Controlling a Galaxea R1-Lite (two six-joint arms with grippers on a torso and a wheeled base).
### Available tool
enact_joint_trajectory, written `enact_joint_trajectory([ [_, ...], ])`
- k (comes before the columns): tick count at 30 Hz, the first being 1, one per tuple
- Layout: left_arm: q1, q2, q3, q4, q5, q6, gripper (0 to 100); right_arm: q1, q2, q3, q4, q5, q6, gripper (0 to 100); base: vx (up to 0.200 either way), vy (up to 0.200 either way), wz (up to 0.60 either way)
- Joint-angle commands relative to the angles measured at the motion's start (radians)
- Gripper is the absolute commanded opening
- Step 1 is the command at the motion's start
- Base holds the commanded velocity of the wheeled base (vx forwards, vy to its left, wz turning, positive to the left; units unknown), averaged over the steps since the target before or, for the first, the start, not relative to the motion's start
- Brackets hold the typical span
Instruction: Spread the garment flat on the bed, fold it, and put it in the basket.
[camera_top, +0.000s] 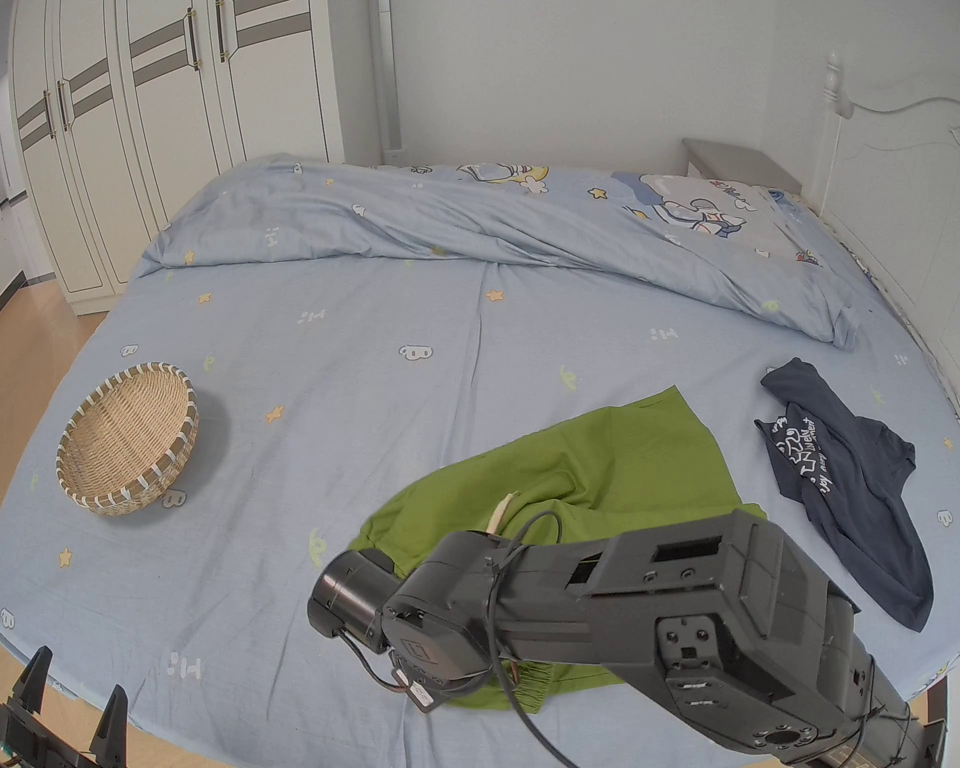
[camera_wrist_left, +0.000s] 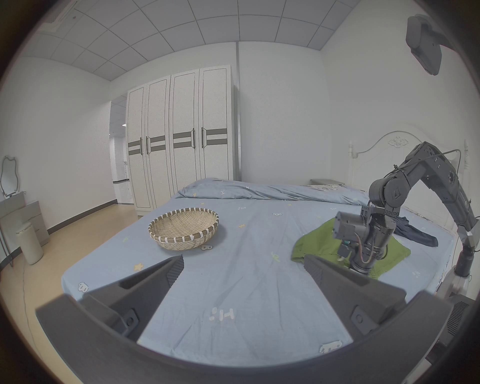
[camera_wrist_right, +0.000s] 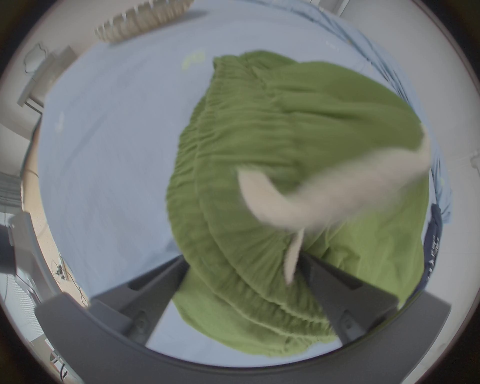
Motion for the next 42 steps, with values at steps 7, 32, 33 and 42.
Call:
enact_joint_trajectory([
  [7, 0.000, -0.017, 0.018, 0.000, 0.002, -0.002, 100, 0.024, -0.013, 0.002, 0.186, -0.019, 0.054, 100, 0.000, 0.000, 0.00],
  [32, 0.000, -0.017, 0.018, 0.000, 0.000, -0.002, 100, -0.117, -0.759, 0.776, -1.007, -0.056, -0.156, 100, 0.000, 0.000, 0.00],
  [33, 0.000, -0.017, 0.016, 0.000, 0.000, 0.000, 100, -0.120, -0.778, 0.801, -0.990, -0.050, -0.158, 100, 0.000, 0.000, 0.00],
  [42, -0.015, 0.009, 0.015, 0.003, -0.001, 0.003, 100, -0.162, -0.943, 1.012, -0.950, 0.022, 0.000, 100, 0.000, 0.000, 0.00],
])
